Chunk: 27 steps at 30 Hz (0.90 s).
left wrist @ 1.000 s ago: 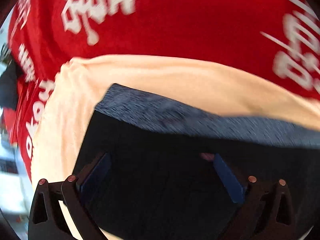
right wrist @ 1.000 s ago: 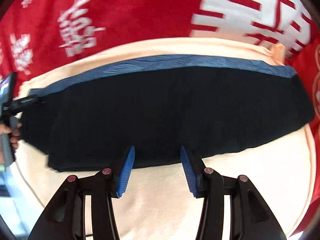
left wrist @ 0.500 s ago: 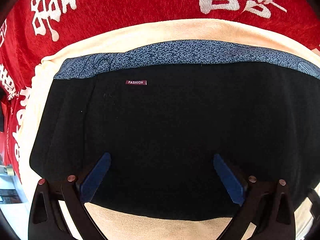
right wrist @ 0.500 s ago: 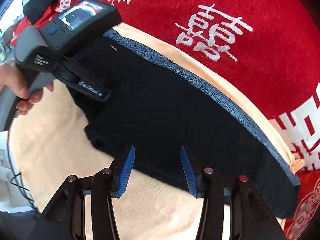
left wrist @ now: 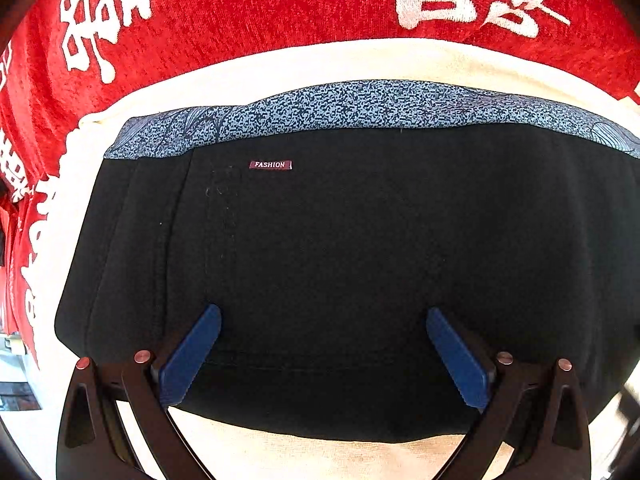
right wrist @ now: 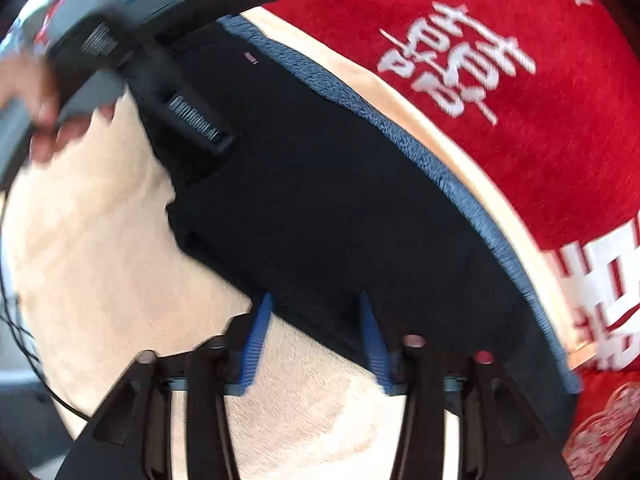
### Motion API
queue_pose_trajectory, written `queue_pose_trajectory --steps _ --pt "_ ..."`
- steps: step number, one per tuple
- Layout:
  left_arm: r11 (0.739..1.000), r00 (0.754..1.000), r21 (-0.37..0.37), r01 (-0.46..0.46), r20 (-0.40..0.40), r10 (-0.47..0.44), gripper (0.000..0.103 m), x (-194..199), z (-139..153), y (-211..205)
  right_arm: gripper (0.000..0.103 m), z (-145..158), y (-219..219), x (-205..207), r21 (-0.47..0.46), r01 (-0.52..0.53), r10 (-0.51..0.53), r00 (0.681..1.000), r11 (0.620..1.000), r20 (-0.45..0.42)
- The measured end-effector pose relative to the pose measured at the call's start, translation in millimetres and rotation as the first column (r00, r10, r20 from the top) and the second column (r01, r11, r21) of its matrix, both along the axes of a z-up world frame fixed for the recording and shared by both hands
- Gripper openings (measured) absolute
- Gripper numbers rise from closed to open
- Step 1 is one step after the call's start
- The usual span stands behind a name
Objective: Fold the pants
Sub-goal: 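Grasp the folded edge of the trousers with the right tool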
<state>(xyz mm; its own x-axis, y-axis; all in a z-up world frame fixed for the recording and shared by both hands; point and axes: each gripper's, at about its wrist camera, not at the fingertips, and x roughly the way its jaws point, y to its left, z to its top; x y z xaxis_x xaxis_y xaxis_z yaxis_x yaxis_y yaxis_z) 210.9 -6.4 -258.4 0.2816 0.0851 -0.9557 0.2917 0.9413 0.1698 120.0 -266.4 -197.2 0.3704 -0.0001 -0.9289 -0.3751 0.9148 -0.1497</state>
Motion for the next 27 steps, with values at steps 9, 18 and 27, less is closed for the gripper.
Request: queue_pose_trajectory --steps 9,18,27 --pt "1.000 0.999 0.008 -0.022 -0.033 0.022 0.103 -11 16 -13 0.017 13 -32 -11 0.211 0.167 -0.139 0.980 0.963 -0.144" --pt "0.989 0.994 -0.107 0.103 -0.016 -0.105 0.103 -41 45 -92 0.024 17 -152 -14 0.241 0.554 -0.533 0.832 0.797 -0.151" --pt "0.990 0.993 -0.106 0.093 -0.061 -0.099 0.103 -56 25 -124 0.028 2 -208 -68 0.422 0.689 -0.596 0.723 0.589 -0.349"
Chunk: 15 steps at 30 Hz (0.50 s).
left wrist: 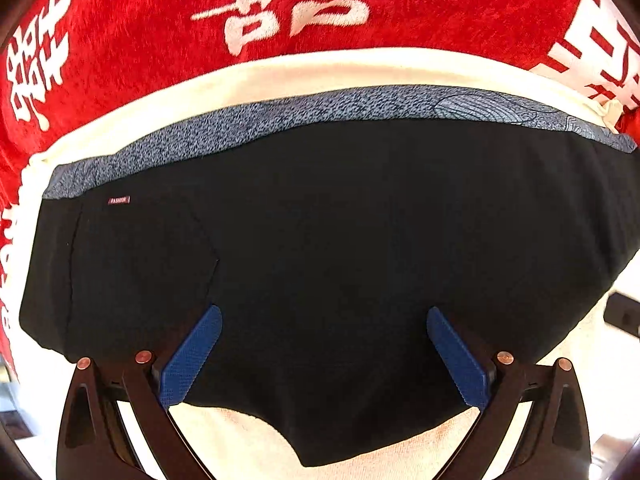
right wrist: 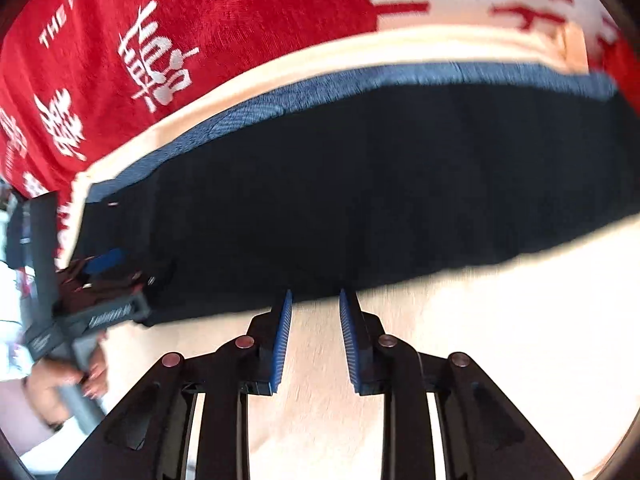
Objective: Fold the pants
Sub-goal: 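Grasp the folded edge of the trousers with the right tool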
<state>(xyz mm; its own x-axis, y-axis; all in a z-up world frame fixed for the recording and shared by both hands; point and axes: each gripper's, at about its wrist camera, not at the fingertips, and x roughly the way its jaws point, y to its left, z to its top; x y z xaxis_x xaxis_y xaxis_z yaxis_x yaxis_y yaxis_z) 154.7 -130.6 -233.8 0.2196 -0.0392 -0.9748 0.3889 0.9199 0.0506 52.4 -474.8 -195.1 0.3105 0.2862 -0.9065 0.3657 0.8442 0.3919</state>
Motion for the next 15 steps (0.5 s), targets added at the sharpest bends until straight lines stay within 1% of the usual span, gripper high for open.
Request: queue_pose_trajectory --steps 2,3,4,5,6,7,8,9,10,11,12,14,15 --pt "0.999 1.000 0.030 0.013 -0.005 -0.013 0.103 4 1 -4 0.028 -3 -22 -23 0.067 0.092 -0.092 0.996 0.994 0.007" --pt "0.997 0.999 0.062 0.034 0.006 -0.035 0.103 4 3 -12 0.028 -4 -37 -35 0.098 0.156 -0.158 0.987 0.983 0.017" --pt "0.996 0.999 0.075 0.047 0.019 -0.049 0.103 3 7 -18 0.028 -5 -51 -41 0.124 0.209 -0.213 0.977 0.970 0.023" --pt "0.996 0.998 0.071 0.056 0.026 -0.058 0.103 3 11 -24 0.028 -6 -67 -52 0.158 0.275 -0.283 0.959 0.948 0.029" --pt "0.997 0.998 0.058 0.060 0.027 -0.062 0.103 2 15 -31 0.029 -8 -84 -65 0.193 0.348 -0.360 0.932 0.918 0.034" --pt "0.997 0.998 0.039 0.063 0.027 -0.064 0.103 0 20 -40 0.034 -11 -102 -80 0.221 0.421 -0.439 0.898 0.880 0.037" --pt "0.998 0.997 0.014 0.067 0.027 -0.067 0.103 -2 25 -52 0.037 -13 -115 -90 0.236 0.478 -0.500 0.865 0.846 0.039" --pt "0.997 0.997 -0.004 0.071 0.028 -0.071 0.103 -4 29 -62 0.040 -17 -135 -105 0.256 0.551 -0.579 0.814 0.795 0.045" --pt "0.997 0.996 -0.024 0.079 0.033 -0.078 0.103 -7 33 -77 0.040 -18 -146 -113 0.266 0.588 -0.621 0.783 0.764 0.051" --pt "0.995 0.995 -0.047 0.090 0.038 -0.088 0.103 -10 37 -95 0.040 -19 -161 -123 0.282 0.633 -0.672 0.738 0.721 0.064" --pt "0.993 0.995 -0.065 0.097 0.037 -0.095 0.103 -12 38 -109 0.040 -20 -173 -129 0.292 0.662 -0.708 0.702 0.690 0.080" --pt "0.988 0.994 -0.111 0.110 0.029 -0.107 0.103 -16 37 -149 0.041 -18 -188 -132 0.292 0.691 -0.740 0.664 0.661 0.104" --pt "0.986 0.993 -0.125 0.114 0.023 -0.112 0.103 -18 33 -172 0.041 -20 -196 -134 0.295 0.699 -0.751 0.651 0.651 0.115"
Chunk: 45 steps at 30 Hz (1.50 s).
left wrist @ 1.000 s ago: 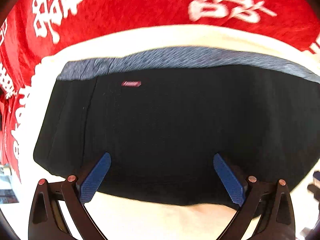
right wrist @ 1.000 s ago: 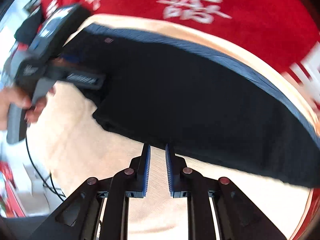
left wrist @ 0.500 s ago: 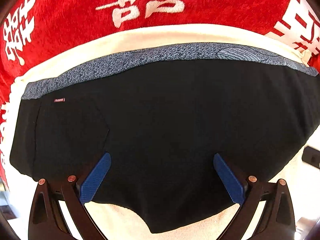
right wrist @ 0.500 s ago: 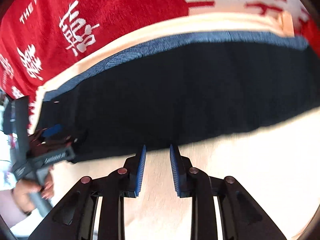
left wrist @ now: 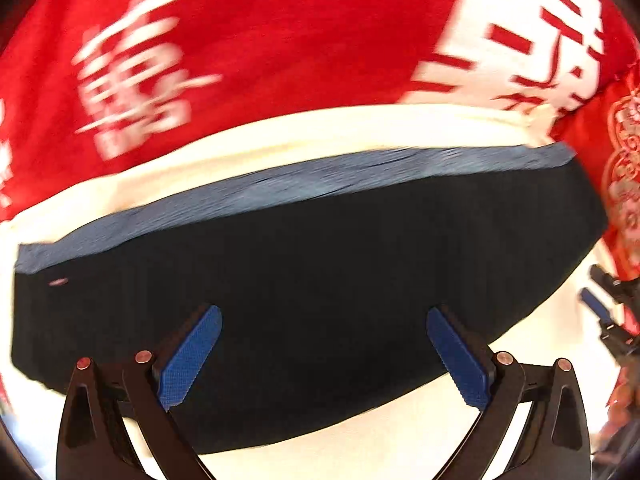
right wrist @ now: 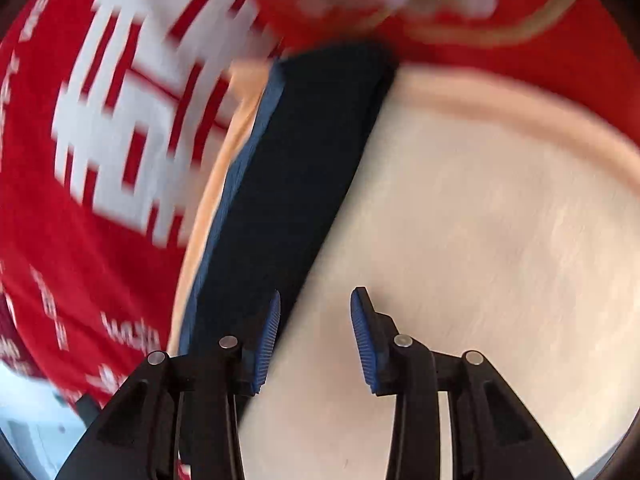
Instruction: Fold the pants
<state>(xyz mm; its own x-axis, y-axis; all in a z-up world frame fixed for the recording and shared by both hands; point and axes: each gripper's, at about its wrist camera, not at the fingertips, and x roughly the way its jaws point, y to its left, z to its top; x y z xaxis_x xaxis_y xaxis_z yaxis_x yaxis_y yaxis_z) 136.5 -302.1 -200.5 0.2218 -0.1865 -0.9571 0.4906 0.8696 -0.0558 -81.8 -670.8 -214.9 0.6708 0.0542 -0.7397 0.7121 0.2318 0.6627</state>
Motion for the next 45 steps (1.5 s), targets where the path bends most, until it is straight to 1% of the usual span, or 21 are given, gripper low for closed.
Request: queue_pose_trajectory --steps 3,5,8,9,12,14,17,18,19,20,21,23,25,28,30,33,34,38,40,42,45 --pt "1.000 1.000 -0.029 0.001 0.000 -0.001 0.103 -9 -6 -54 0.041 -8 -22 -2 0.023 0.037 -0.038 0.998 0.999 0.044" --pt "0.999 1.000 -0.036 0.004 0.014 -0.004 0.103 -22 -11 -90 0.041 -13 -22 0 0.035 0.047 -0.049 0.997 0.998 0.062" --pt "1.000 1.000 -0.007 0.010 0.002 -0.010 0.103 -16 -28 -110 0.041 -19 -27 0 0.037 0.060 -0.063 0.992 0.998 0.105" --pt "1.000 1.000 0.013 0.009 -0.004 -0.009 0.103 -23 -30 -123 0.040 -22 -25 11 0.032 0.060 -0.063 0.991 0.998 0.115" --pt "1.000 0.998 0.012 0.011 0.056 -0.012 0.103 -32 -34 -132 0.040 -26 -30 20 0.011 0.083 -0.084 0.985 0.996 0.150" --pt "1.000 0.997 0.004 0.019 0.070 -0.019 0.103 -33 -34 -134 0.040 -27 -34 33 -0.002 0.107 -0.105 0.981 0.994 0.163" --pt "0.999 0.998 0.010 0.037 0.055 -0.037 0.103 -30 -34 -142 0.040 -26 -39 54 -0.001 0.087 -0.086 0.988 0.996 0.131" --pt "0.999 0.998 0.015 0.043 0.039 -0.044 0.103 -28 -34 -146 0.034 -22 -40 57 -0.001 0.079 -0.079 0.992 0.997 0.103" --pt "0.999 0.999 0.017 0.045 0.015 -0.045 0.097 -25 -31 -147 0.015 -17 -41 59 -0.010 0.067 -0.066 0.995 0.998 0.077" --pt "0.999 0.999 0.009 0.038 0.011 -0.038 0.087 -24 -24 -146 0.015 -10 -42 60 -0.029 0.047 -0.045 0.995 0.998 0.085" --pt "0.999 0.999 -0.013 0.037 0.008 -0.037 0.071 -23 -15 -144 0.014 0 -40 61 -0.061 0.011 -0.006 0.997 0.998 0.082" --pt "0.997 0.999 -0.063 0.046 0.001 -0.046 0.070 -25 -4 -143 0.014 21 -34 66 -0.148 -0.071 0.082 0.994 0.986 0.072" --pt "0.994 0.998 -0.087 0.061 0.005 -0.061 0.070 -31 1 -145 0.014 41 -25 71 -0.221 -0.142 0.160 0.985 0.965 0.064" --pt "0.994 0.996 -0.065 0.090 -0.021 -0.092 0.070 -44 -22 -161 0.013 63 -10 81 -0.298 -0.220 0.242 0.970 0.929 0.039" --pt "0.992 0.991 -0.050 0.113 0.080 -0.109 0.071 -55 -23 -168 0.013 75 5 90 -0.347 -0.279 0.301 0.954 0.895 0.009" --pt "0.992 0.994 -0.080 0.096 0.058 -0.092 0.071 -51 -22 -170 0.013 92 26 104 -0.422 -0.353 0.374 0.927 0.835 -0.034" --pt "0.991 0.994 -0.086 0.103 0.055 -0.098 0.071 -55 -18 -160 0.013 96 31 107 -0.435 -0.369 0.391 0.919 0.821 -0.043" --pt "0.983 0.988 -0.109 0.145 0.060 -0.139 0.072 -56 -12 -155 0.013 111 61 122 -0.495 -0.449 0.458 0.882 0.744 -0.112" --pt "0.984 0.989 -0.104 0.142 0.045 -0.138 0.074 -54 -4 -146 0.013 119 76 128 -0.523 -0.479 0.479 0.866 0.705 -0.147" --pt "0.991 0.995 -0.095 0.095 0.043 -0.092 0.074 -48 5 -129 0.013 125 94 132 -0.550 -0.512 0.503 0.845 0.660 -0.182" --pt "0.993 0.998 -0.112 0.028 0.066 -0.020 0.074 -37 25 -83 0.013 129 129 142 -0.585 -0.571 0.542 0.802 0.575 -0.251"
